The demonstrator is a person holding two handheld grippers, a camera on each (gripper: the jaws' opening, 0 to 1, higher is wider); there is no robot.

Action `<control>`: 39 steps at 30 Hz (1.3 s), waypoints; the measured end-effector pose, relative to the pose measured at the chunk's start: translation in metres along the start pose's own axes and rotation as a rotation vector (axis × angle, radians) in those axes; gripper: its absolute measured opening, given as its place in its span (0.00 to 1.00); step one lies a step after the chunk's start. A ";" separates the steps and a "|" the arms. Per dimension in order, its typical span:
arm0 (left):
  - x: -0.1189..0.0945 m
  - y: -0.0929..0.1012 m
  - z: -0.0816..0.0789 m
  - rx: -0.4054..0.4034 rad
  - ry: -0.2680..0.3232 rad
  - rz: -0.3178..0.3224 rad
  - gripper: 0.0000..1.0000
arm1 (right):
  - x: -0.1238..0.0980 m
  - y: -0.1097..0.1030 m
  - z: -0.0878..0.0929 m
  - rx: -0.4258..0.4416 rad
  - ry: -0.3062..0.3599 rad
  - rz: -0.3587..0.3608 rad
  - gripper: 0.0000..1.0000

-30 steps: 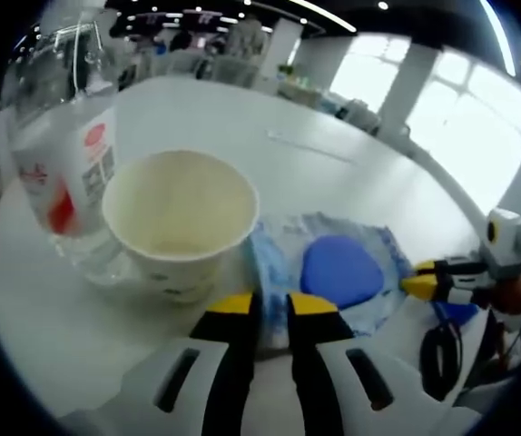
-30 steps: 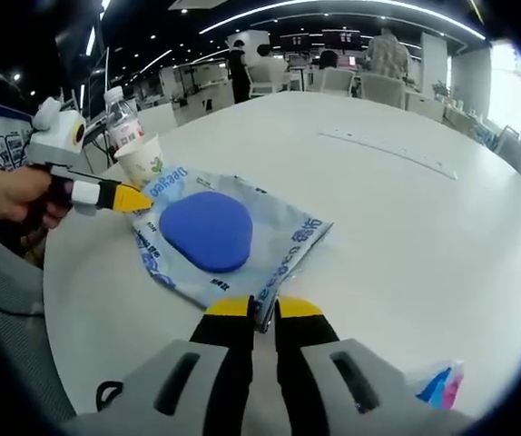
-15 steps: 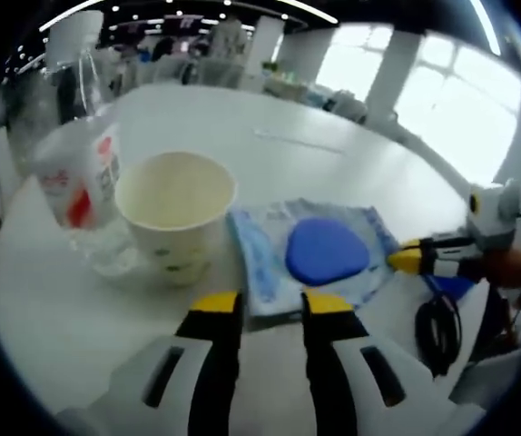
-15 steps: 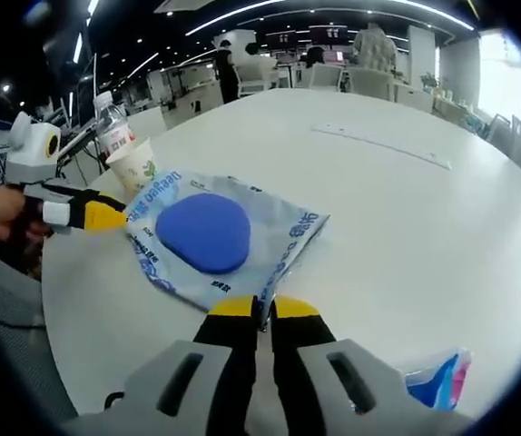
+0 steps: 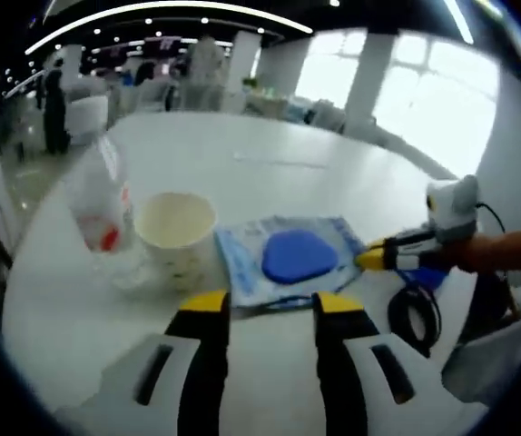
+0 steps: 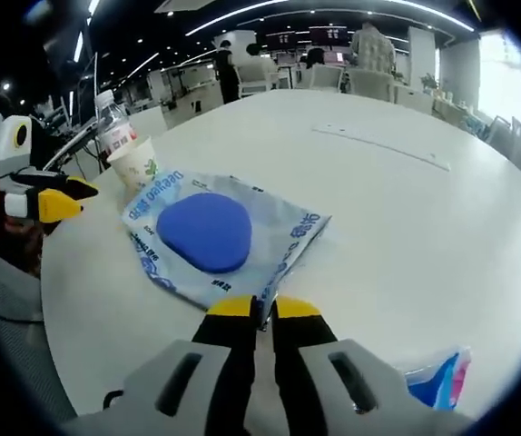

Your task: Arrange the tabletop items into an orderly group along one side of the table until the central work area is clear of visible clutter.

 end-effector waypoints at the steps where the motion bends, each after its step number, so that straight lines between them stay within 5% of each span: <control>1: -0.005 0.001 -0.004 0.018 0.021 -0.003 0.36 | 0.000 0.000 0.000 -0.011 -0.001 -0.001 0.07; 10: -0.040 0.005 -0.027 0.046 0.127 0.009 0.47 | -0.007 0.002 0.001 -0.055 0.008 0.021 0.22; 22: -0.078 0.000 -0.040 0.055 0.215 -0.010 0.56 | -0.026 0.001 -0.007 -0.034 0.057 0.039 0.39; 39: -0.128 -0.010 -0.018 0.087 0.147 0.021 0.71 | -0.068 0.002 -0.008 -0.026 0.127 0.071 0.63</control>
Point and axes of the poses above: the point that each gripper's makers call its tool centre point, and the gripper's own axes: x roughly forward along the fingers, y roughly to its right, z roughly out of its underside, the point moved 9 cm from there along -x, roughly backward along the fingers, and after that the axes turned 6 degrees about -x, right-handed, at the moved point
